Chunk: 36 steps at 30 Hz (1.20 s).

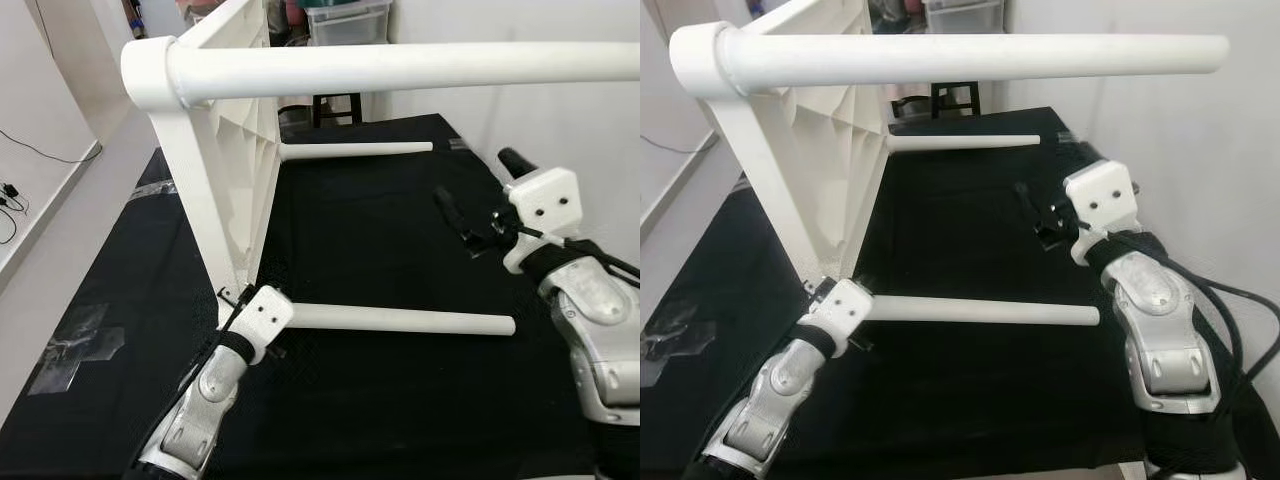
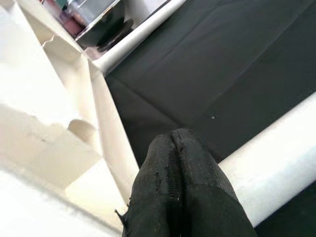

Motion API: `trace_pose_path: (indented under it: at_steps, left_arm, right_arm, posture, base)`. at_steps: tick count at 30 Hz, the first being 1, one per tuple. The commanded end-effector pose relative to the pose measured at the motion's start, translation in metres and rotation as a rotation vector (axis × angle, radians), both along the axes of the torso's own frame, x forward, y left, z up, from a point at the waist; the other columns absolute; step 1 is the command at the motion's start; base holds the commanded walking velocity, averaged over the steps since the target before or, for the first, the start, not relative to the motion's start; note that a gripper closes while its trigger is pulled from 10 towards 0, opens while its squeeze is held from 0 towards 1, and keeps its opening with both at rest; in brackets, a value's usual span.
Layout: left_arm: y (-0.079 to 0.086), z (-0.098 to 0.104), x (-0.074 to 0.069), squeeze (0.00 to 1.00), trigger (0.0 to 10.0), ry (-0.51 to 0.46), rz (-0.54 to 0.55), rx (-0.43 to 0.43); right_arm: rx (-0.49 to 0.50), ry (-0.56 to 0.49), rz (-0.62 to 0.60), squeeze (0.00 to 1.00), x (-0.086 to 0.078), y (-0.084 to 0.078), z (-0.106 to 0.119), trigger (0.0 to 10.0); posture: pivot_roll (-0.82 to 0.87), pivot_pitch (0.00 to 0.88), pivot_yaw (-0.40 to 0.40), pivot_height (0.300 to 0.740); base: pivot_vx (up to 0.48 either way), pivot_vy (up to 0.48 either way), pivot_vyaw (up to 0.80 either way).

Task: Building children table

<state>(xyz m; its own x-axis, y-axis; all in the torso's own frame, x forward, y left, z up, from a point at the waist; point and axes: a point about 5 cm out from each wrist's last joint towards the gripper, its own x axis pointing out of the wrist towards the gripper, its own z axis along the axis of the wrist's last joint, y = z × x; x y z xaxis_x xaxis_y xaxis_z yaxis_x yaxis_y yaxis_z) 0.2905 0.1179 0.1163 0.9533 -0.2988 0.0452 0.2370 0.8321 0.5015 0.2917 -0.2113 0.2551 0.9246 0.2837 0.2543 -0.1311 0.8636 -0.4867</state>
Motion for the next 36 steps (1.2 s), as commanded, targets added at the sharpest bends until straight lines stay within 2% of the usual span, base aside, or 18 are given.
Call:
trace_pose_path:
  at_steps: [1, 2, 4, 6, 8, 9, 12, 13, 14, 19, 23, 25, 26, 30, 36]
  left_arm:
    - [0.009, 0.000, 0.007, 0.00, 10.0, 0.016, 0.038, -0.057]
    - [0.010, -0.001, 0.009, 0.00, 10.0, 0.033, 0.051, -0.091]
    - [0.010, -0.001, 0.009, 0.00, 10.0, 0.033, 0.051, -0.091]
    - [0.013, -0.003, 0.011, 0.00, 10.0, 0.089, 0.076, -0.211]
    - [0.013, -0.003, 0.011, 0.00, 10.0, 0.089, 0.076, -0.211]
    - [0.012, -0.003, 0.011, 0.00, 10.0, 0.112, 0.082, -0.280]
    - [0.011, -0.002, 0.011, 0.00, 10.0, 0.125, 0.078, -0.330]
    - [0.009, -0.001, 0.011, 0.00, 10.0, 0.130, 0.069, -0.362]
    - [0.007, 0.000, 0.010, 0.00, 10.0, 0.128, 0.060, -0.378]
    - [0.008, 0.000, 0.010, 0.00, 10.0, 0.127, 0.059, -0.381]
    - [0.012, -0.001, 0.013, 0.00, 10.0, 0.132, 0.057, -0.391]
    - [0.012, -0.001, 0.014, 0.00, 10.0, 0.133, 0.057, -0.393]
    - [0.012, -0.002, 0.014, 0.00, 10.0, 0.138, 0.056, -0.398]
    - [0.012, -0.002, 0.015, 0.00, 10.0, 0.145, 0.060, -0.411]
    - [0.012, -0.001, 0.016, 0.00, 10.0, 0.143, 0.065, -0.418]
  right_arm:
    - [-0.091, -0.030, 0.011, 0.00, -0.001, 0.006, 0.003, 10.0]
    - [-0.119, -0.042, 0.007, 0.00, -0.002, 0.006, 0.005, 10.0]
    - [-0.119, -0.042, 0.007, 0.00, -0.002, 0.006, 0.005, 10.0]
    - [-0.173, -0.065, -0.001, 0.00, -0.006, 0.005, 0.010, 10.0]
    - [-0.173, -0.065, -0.001, 0.00, -0.006, 0.005, 0.010, 10.0]
    - [-0.198, -0.077, -0.012, 0.00, -0.009, 0.003, 0.012, 10.0]
    - [-0.220, -0.083, -0.024, 0.00, -0.012, -0.001, 0.013, 10.0]
    - [-0.220, -0.087, -0.041, 0.00, -0.016, -0.006, 0.014, 10.0]
    - [-0.196, -0.109, -0.061, 0.00, -0.028, -0.013, 0.019, 10.0]
    - [-0.197, -0.159, -0.100, 0.00, -0.039, -0.021, 0.028, 10.0]
    - [-0.220, -0.345, -0.212, 0.00, -0.060, -0.032, 0.063, 10.0]
    - [-0.230, -0.366, -0.227, 0.00, -0.062, -0.033, 0.067, 10.0]
    - [-0.258, -0.417, -0.254, 0.00, -0.065, -0.035, 0.078, 10.0]
    - [-0.314, -0.487, -0.266, 0.00, -0.066, -0.034, 0.097, 10.0]
    - [-0.382, -0.492, -0.189, 0.00, -0.060, -0.020, 0.101, 10.0]
  posture:
    - [-0.12, 0.015, 0.066, 0.740]
    - [-0.12, 0.016, 0.067, 0.740]
    - [-0.12, 0.016, 0.067, 0.740]
    - [-0.13, 0.021, 0.071, 0.740]
    - [-0.13, 0.021, 0.071, 0.740]
    - [-0.13, 0.021, 0.071, 0.740]
    - [-0.13, 0.021, 0.071, 0.740]
    - [-0.13, 0.028, 0.070, 0.740]
    - [-0.13, 0.032, 0.070, 0.740]
    - [-0.14, 0.035, 0.073, 0.740]
    - [-0.17, 0.036, 0.096, 0.740]
    - [-0.17, 0.036, 0.096, 0.740]
    - [-0.17, 0.030, 0.100, 0.740]
    - [-0.17, 0.023, 0.095, 0.740]
    - [-0.16, 0.017, 0.083, 0.740]
  base:
    - [0.000, 0.000, 0.00]
    - [0.000, 0.000, 0.00]
    - [0.000, 0.000, 0.00]
    - [0.000, 0.000, 0.00]
    - [0.000, 0.000, 0.00]
    - [0.000, 0.000, 0.00]
    - [0.000, 0.000, 0.00]
    - [0.000, 0.000, 0.00]
    - [0.000, 0.000, 0.00]
    - [0.000, 0.000, 0.00]
    - [0.000, 0.000, 0.00]
    - [0.000, 0.000, 0.00]
    - [0.000, 0.000, 0.00]
    - [0.000, 0.000, 0.00]
    - [0.000, 0.000, 0.00]
